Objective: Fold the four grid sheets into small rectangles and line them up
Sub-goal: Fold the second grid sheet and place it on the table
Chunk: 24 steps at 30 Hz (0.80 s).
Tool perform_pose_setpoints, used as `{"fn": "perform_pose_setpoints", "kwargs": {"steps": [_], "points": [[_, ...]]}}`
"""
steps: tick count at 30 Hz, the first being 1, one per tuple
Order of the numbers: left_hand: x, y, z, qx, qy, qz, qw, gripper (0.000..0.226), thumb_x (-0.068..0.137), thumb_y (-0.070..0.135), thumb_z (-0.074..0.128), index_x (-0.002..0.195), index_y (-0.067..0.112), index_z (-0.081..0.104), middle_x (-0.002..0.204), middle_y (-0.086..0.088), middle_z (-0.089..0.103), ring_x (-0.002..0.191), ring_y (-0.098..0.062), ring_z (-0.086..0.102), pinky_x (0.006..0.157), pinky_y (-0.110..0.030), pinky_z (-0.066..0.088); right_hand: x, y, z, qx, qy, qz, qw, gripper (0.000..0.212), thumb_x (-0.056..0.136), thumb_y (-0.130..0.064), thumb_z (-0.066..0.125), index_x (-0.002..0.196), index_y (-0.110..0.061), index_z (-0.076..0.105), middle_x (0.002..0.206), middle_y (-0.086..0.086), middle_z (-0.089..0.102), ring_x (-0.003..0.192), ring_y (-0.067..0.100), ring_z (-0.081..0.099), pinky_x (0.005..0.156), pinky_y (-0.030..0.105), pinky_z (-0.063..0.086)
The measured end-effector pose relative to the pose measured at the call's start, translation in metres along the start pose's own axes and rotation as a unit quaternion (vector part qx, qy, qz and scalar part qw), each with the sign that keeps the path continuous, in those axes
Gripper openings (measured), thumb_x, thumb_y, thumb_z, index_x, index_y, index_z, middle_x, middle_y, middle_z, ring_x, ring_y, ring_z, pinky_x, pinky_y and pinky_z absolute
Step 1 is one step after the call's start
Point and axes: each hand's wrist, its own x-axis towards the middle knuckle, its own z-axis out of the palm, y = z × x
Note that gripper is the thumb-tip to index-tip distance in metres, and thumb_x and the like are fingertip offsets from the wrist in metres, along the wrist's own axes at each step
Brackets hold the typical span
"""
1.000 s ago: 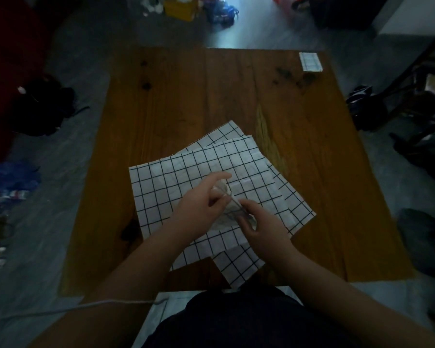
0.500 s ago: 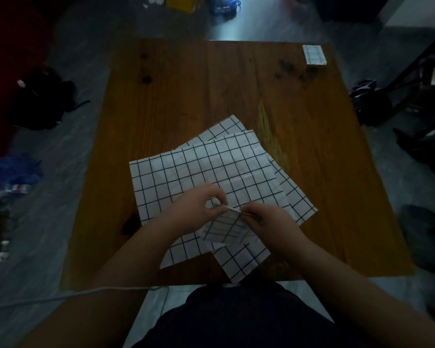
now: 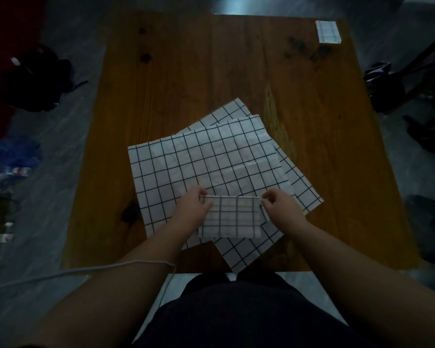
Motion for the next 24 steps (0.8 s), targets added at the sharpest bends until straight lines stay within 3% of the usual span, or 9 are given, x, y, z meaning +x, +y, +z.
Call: {"fn": "perform_pose_setpoints", "kwargs": {"steps": [2,5,7,10,16,20,24], "points": [[-0.001,-0.002,0.004,0.066,0.025,0.034,0.997,0.039,0.095,0.028,0.064,0.13,0.019,0.05,0.126,0.002,0.053,0.109,-0.016,0.051,0.091,-0.034,0.048,-0.004,-0.004,0.008,-0.02,0.042,-0.011,0.999,0.027,0.1,-0.026,0.054,0.125,-0.019,0.06,0.118,-0.001,0.062,0.11,0.015,0.059,0.093,0.034,0.052],[-0.01,-0.008,0.006,0.206,0.08,0.122,0.968,0.053,0.098,0.029,0.057,0.145,0.015,0.037,0.146,-0.006,0.04,0.132,-0.023,0.038,0.112,-0.037,0.037,-0.02,-0.012,0.019,-0.115,0.073,-0.096,0.986,0.044,0.1,-0.024,0.049,0.144,-0.016,0.047,0.144,0.003,0.048,0.136,0.017,0.04,0.114,0.034,0.033],[-0.017,-0.014,0.01,0.262,0.061,0.183,0.946,0.062,0.101,0.029,0.05,0.155,0.014,0.024,0.16,-0.007,0.024,0.149,-0.025,0.017,0.124,-0.036,0.011,-0.032,-0.018,0.032,-0.185,0.042,-0.166,0.968,0.055,0.101,-0.028,0.044,0.154,-0.017,0.032,0.161,0.003,0.033,0.15,0.019,0.024,0.122,0.036,0.014],[-0.02,-0.024,0.027,0.309,-0.009,0.244,0.919,0.067,0.104,0.035,0.041,0.16,0.016,0.01,0.169,-0.005,0.004,0.154,-0.021,-0.008,0.12,-0.035,-0.014,-0.036,-0.021,0.055,-0.255,-0.031,-0.211,0.943,0.063,0.105,-0.033,0.032,0.161,-0.017,0.008,0.17,0.004,0.006,0.156,0.019,-0.002,0.125,0.039,-0.005],[-0.005,-0.028,0.05,0.362,-0.07,0.225,0.902,0.065,0.104,0.047,0.012,0.155,0.019,-0.017,0.161,-0.001,-0.028,0.148,-0.016,-0.03,0.122,-0.04,-0.017,-0.018,-0.019,0.076,-0.308,-0.086,-0.189,0.928,0.068,0.106,-0.047,0.018,0.159,-0.018,-0.013,0.166,0.001,-0.02,0.152,0.016,-0.024,0.125,0.042,-0.011],[-0.002,-0.033,0.061,0.353,-0.054,0.231,0.905,0.068,0.094,0.051,-0.007,0.152,0.019,-0.024,0.162,-0.001,-0.029,0.146,-0.014,-0.034,0.12,-0.038,-0.02,-0.012,-0.013,0.08,-0.316,-0.085,-0.196,0.925,0.066,0.104,-0.049,0.009,0.156,-0.018,-0.018,0.165,0.001,-0.025,0.15,0.015,-0.029,0.124,0.042,-0.013],[-0.001,-0.042,0.064,0.357,-0.044,0.236,0.903,0.07,0.096,0.053,-0.004,0.154,0.017,-0.02,0.161,-0.002,-0.028,0.148,-0.014,-0.032,0.12,-0.037,-0.021,-0.012,-0.001,0.085,-0.303,-0.074,-0.192,0.931,0.069,0.095,-0.054,-0.007,0.155,-0.022,-0.019,0.165,-0.001,-0.024,0.15,0.014,-0.028,0.123,0.043,-0.012]]}}
